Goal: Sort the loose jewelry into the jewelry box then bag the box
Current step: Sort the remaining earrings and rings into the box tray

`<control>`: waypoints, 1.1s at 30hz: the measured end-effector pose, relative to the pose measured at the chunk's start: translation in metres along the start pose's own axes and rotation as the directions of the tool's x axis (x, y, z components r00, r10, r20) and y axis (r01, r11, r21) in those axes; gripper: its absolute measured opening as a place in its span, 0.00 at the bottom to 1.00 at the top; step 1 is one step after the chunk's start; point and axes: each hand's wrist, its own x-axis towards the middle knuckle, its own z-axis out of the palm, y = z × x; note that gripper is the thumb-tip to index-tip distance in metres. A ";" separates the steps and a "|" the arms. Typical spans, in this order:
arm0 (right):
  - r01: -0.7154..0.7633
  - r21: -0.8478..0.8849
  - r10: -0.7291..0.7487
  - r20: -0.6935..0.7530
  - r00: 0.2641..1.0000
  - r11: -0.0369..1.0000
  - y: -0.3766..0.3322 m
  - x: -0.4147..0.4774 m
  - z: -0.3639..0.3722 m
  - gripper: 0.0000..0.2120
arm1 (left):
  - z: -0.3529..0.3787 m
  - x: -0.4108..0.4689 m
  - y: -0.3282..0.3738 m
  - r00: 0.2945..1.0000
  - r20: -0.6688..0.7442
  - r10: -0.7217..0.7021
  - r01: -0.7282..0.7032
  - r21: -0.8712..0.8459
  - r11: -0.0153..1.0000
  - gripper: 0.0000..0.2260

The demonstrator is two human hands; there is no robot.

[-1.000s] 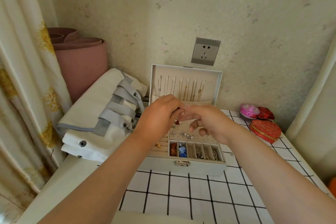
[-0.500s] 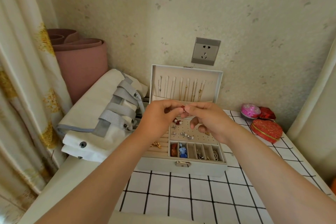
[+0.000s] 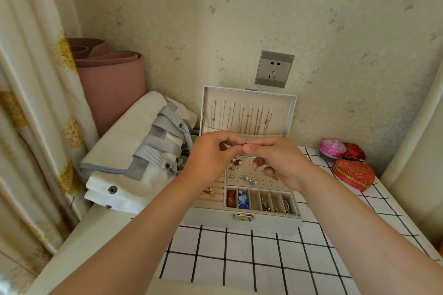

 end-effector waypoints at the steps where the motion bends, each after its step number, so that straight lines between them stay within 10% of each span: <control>1: -0.012 0.025 0.012 -0.007 1.000 1.000 0.000 0.001 0.000 0.10 | 0.000 0.000 -0.001 1.000 -0.002 -0.009 0.009 -0.011 1.000 0.06; 14: 0.026 0.020 -0.025 -0.023 0.999 0.999 0.003 0.008 -0.005 0.13 | 0.002 0.004 -0.011 0.998 0.054 -0.045 0.038 0.127 0.991 0.12; 33: 0.075 0.129 -0.080 0.032 0.996 0.989 0.005 0.017 0.001 0.05 | -0.007 0.010 -0.001 0.966 0.130 -0.224 0.244 -0.157 0.957 0.06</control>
